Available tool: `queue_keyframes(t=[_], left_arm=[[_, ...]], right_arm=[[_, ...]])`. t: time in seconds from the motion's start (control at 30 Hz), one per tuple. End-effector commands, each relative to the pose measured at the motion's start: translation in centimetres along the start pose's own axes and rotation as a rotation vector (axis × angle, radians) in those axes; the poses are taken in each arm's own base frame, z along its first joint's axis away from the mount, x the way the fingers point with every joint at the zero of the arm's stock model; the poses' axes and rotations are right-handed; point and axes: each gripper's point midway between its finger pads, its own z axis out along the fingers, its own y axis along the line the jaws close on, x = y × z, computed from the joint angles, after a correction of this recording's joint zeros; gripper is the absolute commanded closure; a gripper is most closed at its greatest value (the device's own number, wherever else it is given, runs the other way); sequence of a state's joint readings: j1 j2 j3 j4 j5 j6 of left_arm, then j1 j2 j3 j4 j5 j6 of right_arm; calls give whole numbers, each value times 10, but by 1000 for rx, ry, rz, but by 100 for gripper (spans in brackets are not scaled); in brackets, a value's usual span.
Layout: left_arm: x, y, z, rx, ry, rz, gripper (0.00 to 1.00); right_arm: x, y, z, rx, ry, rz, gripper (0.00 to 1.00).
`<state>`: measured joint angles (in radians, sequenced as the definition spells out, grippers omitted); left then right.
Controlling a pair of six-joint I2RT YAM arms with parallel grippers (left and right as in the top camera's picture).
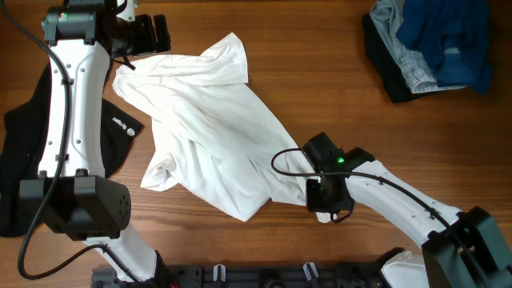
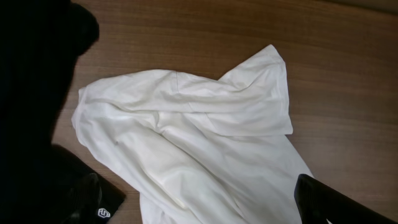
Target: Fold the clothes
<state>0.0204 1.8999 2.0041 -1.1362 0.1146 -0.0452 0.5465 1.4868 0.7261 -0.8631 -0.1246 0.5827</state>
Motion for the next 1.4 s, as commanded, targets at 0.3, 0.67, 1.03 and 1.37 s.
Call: queue_keyframes(t=[0.3, 0.67, 1.03, 1.37], left_arm=[[-16, -7, 4, 27, -58, 79, 0], [-40, -84, 95, 239, -145, 308, 0], [63, -142, 196, 196, 148, 575, 4], [102, -136, 236, 180, 257, 694, 11]], right_arm=[[-125, -28, -156, 34, -452, 23, 96], [-179, -58, -129, -31, -454, 94, 96], [-183, -58, -125, -31, -453, 94, 96], [-186, -57, -126, -33, -464, 94, 96]])
